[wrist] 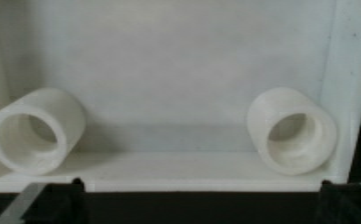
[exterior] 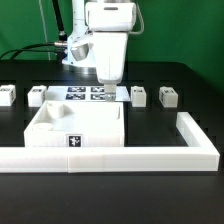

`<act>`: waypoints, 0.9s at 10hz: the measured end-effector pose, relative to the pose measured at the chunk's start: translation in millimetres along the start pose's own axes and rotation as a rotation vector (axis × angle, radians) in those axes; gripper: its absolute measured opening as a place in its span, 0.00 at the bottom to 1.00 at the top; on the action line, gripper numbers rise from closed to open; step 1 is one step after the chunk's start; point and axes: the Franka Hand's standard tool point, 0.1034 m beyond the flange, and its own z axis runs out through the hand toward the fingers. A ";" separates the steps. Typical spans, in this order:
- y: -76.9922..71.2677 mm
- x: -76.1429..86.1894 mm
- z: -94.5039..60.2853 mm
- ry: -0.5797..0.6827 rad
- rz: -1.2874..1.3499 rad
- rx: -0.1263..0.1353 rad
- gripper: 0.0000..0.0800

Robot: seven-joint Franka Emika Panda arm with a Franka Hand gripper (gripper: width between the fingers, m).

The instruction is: Assemble square table

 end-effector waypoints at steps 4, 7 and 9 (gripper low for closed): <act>-36.3 -26.1 20.5 0.006 -0.023 0.015 0.81; -53.8 -32.6 38.6 0.013 -0.003 0.032 0.81; -62.2 -31.5 51.9 0.017 0.000 0.055 0.81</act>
Offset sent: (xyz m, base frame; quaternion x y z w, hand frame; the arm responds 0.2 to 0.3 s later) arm -0.0340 -0.0139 -0.0182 0.0027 0.0296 -0.0242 0.9993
